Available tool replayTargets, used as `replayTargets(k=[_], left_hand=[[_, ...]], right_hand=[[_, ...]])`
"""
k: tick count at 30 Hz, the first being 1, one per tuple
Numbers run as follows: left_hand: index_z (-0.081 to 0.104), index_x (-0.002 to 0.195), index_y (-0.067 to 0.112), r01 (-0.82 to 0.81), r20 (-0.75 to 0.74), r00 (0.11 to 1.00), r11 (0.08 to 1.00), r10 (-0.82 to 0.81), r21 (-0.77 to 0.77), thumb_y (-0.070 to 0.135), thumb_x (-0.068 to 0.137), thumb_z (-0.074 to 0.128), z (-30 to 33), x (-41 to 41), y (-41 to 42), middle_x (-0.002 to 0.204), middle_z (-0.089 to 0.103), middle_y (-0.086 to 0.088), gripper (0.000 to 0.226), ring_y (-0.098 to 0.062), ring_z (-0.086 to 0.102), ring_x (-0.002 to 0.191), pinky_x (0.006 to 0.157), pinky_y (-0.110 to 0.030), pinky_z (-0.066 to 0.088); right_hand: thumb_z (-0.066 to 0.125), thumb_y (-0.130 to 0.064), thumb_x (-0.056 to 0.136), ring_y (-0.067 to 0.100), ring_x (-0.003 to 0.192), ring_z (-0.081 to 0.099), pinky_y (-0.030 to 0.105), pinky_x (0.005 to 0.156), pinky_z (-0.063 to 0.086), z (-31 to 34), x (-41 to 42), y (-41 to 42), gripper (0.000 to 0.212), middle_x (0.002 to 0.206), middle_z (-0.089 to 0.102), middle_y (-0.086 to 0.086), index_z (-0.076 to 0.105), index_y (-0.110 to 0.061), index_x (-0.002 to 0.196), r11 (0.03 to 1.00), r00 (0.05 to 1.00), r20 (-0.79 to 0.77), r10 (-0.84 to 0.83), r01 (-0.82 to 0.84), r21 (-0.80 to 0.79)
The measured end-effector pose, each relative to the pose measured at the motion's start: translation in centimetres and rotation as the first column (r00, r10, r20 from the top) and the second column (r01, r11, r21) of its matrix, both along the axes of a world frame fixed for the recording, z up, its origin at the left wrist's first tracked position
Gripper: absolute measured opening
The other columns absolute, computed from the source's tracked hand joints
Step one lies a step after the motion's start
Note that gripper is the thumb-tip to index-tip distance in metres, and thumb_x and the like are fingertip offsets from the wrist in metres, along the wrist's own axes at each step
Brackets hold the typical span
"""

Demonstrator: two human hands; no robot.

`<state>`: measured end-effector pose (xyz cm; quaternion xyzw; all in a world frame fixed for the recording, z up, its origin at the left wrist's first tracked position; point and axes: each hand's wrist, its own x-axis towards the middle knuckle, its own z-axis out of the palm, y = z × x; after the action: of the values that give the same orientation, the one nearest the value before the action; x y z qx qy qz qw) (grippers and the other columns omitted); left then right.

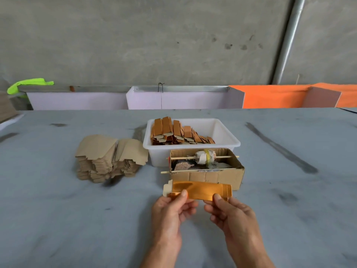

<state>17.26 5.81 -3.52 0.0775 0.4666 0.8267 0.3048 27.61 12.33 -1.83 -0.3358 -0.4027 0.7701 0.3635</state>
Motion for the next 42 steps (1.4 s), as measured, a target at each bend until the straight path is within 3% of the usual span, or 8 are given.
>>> replayTargets(k=[5,14,22,28,31,34,38,42], left_hand=[[0.059,0.077,0.001,-0.008,0.016,1.000,1.000,0.008,0.004,0.008,0.088,0.059,0.3,0.4,0.1,0.061,0.067,-0.015,0.012,-0.021,0.066,0.052,0.046,-0.025,0.053],[0.066,0.084,0.001,0.091,0.021,0.996,0.995,-0.091,-0.041,0.005,0.064,0.072,0.0,1.1,0.5,0.065,0.069,-0.011,0.021,-0.016,0.064,0.054,0.051,-0.024,0.054],[0.072,0.070,0.005,0.116,-0.093,0.989,0.993,-0.116,-0.009,0.003,0.059,0.073,0.0,0.6,1.0,0.070,0.071,-0.018,0.011,-0.022,0.069,0.059,0.053,-0.025,0.055],[0.073,0.067,0.007,0.066,-0.075,0.995,0.998,-0.066,0.009,-0.007,0.074,0.066,-0.1,-0.3,1.8,0.075,0.072,-0.020,0.017,-0.028,0.071,0.064,0.054,-0.026,0.055],[0.071,0.072,0.004,0.033,-0.030,0.999,0.999,-0.032,0.027,-0.008,0.073,0.066,-0.6,-0.9,1.8,0.077,0.071,-0.021,0.013,-0.031,0.071,0.065,0.054,-0.027,0.055],[0.068,0.076,0.001,0.018,-0.068,0.998,1.000,-0.018,0.000,-0.010,0.073,0.067,-0.9,-1.0,2.1,0.074,0.071,-0.020,0.011,-0.032,0.070,0.064,0.056,-0.028,0.056],[0.067,0.080,-0.001,0.023,-0.089,0.996,1.000,-0.023,0.005,-0.010,0.072,0.069,-0.9,-0.9,2.2,0.075,0.071,-0.020,0.012,-0.033,0.070,0.065,0.057,-0.029,0.056],[0.067,0.082,-0.001,0.025,-0.126,0.992,1.000,-0.024,0.010,-0.010,0.074,0.068,-1.0,-0.8,2.2,0.076,0.071,-0.019,0.012,-0.031,0.069,0.065,0.059,-0.029,0.056]], right_hand=[[0.060,-0.005,0.087,0.014,0.053,0.067,0.020,0.044,0.050,0.6,0.4,0.2,0.011,0.075,0.072,0.018,0.064,-0.004,0.077,1.000,0.999,0.039,0.014,-0.013,-0.012],[0.060,-0.004,0.088,0.013,0.050,0.065,0.020,0.044,0.047,0.8,0.3,0.0,0.014,0.073,0.072,0.016,0.062,-0.006,0.074,1.000,0.994,0.107,0.021,-0.022,0.004],[0.065,-0.009,0.086,0.011,0.050,0.063,0.025,0.051,0.046,1.3,0.2,1.1,0.011,0.068,0.072,0.012,0.064,-0.002,0.078,0.994,0.969,0.245,-0.025,-0.003,0.113],[0.068,-0.015,0.084,0.011,0.052,0.065,0.023,0.050,0.047,2.0,0.2,2.1,0.016,0.065,0.072,0.005,0.069,-0.006,0.071,0.967,0.923,0.383,-0.039,-0.062,0.246],[0.070,-0.019,0.083,0.006,0.049,0.062,0.019,0.048,0.046,2.4,0.9,3.5,0.019,0.057,0.069,-0.005,0.070,-0.018,0.064,0.875,0.824,0.524,-0.216,-0.075,0.479],[0.070,-0.020,0.080,0.002,0.040,0.048,0.011,0.036,0.032,4.2,1.0,5.8,0.024,0.044,0.058,-0.013,0.067,-0.025,0.056,0.727,0.765,0.489,-0.420,-0.040,0.686],[0.067,-0.023,0.082,0.005,0.049,0.049,0.014,0.038,0.033,6.8,-1.2,8.5,0.009,0.060,0.061,-0.011,0.076,-0.022,0.081,0.611,0.689,0.570,-0.448,-0.230,0.757],[0.063,-0.024,0.085,0.019,0.073,0.061,0.028,0.054,0.047,8.0,-3.7,9.7,0.018,0.084,0.068,0.007,0.074,-0.012,0.090,0.543,0.525,0.724,-0.448,-0.484,0.687]])
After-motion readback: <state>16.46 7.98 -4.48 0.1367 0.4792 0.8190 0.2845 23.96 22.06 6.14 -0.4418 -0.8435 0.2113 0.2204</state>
